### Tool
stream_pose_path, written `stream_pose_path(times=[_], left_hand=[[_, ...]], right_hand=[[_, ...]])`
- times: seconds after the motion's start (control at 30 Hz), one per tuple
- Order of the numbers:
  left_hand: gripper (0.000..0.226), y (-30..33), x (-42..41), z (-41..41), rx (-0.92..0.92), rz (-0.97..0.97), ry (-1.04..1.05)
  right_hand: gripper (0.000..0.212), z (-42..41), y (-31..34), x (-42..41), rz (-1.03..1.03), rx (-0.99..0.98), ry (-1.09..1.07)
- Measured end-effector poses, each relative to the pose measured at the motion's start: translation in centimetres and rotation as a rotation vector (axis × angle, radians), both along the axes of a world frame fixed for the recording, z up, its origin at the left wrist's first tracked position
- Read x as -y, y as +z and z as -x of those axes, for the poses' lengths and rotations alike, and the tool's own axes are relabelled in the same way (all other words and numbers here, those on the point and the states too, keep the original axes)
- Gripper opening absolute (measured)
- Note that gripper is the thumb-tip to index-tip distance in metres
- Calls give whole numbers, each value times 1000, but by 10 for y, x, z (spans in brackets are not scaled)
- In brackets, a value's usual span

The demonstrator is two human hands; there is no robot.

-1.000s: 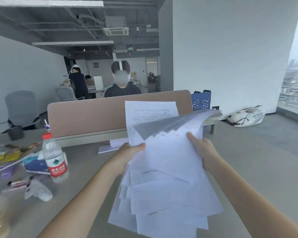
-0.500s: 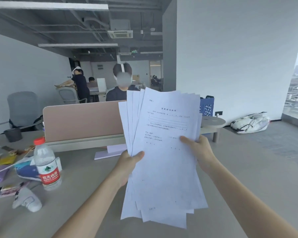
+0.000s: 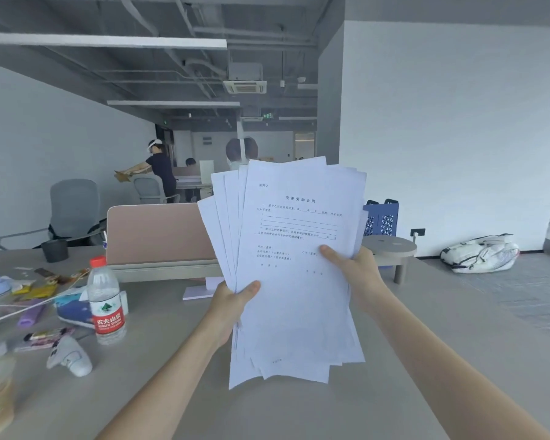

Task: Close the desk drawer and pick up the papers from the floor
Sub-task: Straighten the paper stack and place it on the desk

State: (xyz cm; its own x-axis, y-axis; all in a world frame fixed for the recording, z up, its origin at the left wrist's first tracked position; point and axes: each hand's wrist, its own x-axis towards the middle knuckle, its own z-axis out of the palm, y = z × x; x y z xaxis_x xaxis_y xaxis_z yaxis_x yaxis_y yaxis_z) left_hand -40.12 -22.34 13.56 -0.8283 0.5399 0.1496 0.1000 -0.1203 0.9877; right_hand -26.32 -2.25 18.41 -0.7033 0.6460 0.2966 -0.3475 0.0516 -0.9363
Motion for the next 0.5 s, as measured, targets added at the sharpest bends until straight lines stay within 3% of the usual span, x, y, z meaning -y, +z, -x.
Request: stream_pose_path(times=[0.37,0.5], left_hand=[[31,5,6,-3,13,-57,-56],[46,5,7,-4,20,-39,-55]], right_hand=[[29,-1,-2,1,14,-6,93],[30,-1,-3,0,-10,-19,112]])
